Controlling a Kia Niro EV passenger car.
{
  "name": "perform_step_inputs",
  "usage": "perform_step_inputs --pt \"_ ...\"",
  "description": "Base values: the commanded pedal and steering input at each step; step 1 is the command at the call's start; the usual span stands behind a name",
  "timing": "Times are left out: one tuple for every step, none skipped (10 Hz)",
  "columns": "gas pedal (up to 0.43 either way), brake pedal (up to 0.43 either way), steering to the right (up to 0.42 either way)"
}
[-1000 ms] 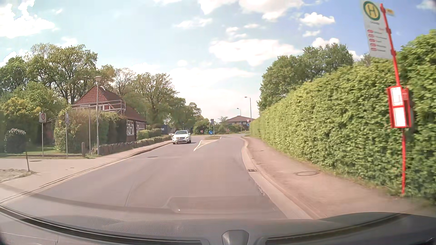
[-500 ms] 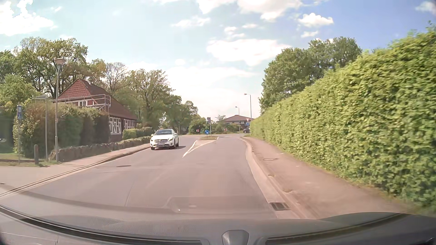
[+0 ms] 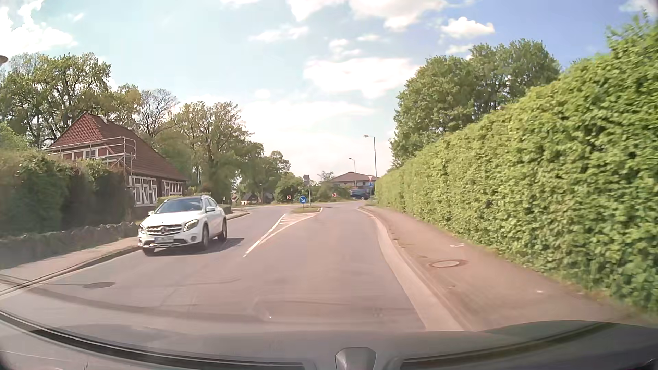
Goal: Follow the waypoints while adhering to traffic rules and regulations
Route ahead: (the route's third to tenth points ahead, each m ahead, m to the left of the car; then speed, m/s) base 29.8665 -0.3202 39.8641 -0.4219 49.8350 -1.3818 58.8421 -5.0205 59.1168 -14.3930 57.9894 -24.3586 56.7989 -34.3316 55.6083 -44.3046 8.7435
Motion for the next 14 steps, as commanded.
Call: perform_step_inputs --pt "0.000 0.000 0.011" --pt "0.000 0.000 0.011" --pt "0.000 0.000 0.011" --pt "0.000 0.000 0.012" --pt "0.000 0.000 0.019" --pt "0.000 0.000 0.021" --pt "0.000 0.000 0.020" --pt "0.000 0.000 0.018" --pt "0.000 0.000 0.016" --pt "0.000 0.000 0.015" --pt "0.000 0.000 0.013" --pt "0.000 0.000 0.011" --pt "0.000 0.000 0.008" --pt "0.000 0.000 0.007"
